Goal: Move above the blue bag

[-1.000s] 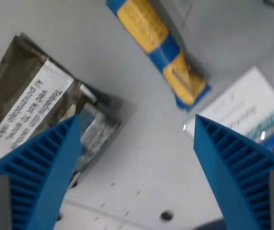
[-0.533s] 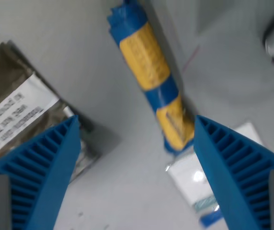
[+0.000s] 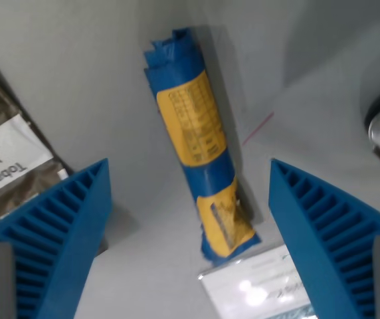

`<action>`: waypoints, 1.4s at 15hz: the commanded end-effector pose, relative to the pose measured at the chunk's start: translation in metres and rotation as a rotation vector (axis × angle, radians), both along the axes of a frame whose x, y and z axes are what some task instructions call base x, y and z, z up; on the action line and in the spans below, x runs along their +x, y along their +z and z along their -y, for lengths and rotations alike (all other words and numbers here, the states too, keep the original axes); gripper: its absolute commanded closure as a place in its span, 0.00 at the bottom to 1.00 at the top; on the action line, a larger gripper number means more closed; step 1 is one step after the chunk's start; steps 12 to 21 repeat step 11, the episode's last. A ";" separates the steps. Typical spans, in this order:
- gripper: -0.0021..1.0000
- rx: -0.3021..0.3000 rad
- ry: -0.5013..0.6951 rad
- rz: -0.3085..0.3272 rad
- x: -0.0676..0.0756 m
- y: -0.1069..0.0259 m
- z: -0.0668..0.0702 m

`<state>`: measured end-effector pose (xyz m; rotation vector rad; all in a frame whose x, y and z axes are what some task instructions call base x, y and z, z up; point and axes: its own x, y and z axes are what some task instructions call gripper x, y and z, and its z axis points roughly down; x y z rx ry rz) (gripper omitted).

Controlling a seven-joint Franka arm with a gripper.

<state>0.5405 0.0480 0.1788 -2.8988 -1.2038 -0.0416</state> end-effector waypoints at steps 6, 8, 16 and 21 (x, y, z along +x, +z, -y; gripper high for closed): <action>0.00 -0.029 0.127 0.003 0.015 -0.013 0.003; 0.00 -0.028 0.112 0.005 0.016 -0.014 0.003; 0.00 -0.028 0.099 0.004 0.016 -0.015 0.003; 0.00 -0.028 0.099 0.004 0.016 -0.015 0.003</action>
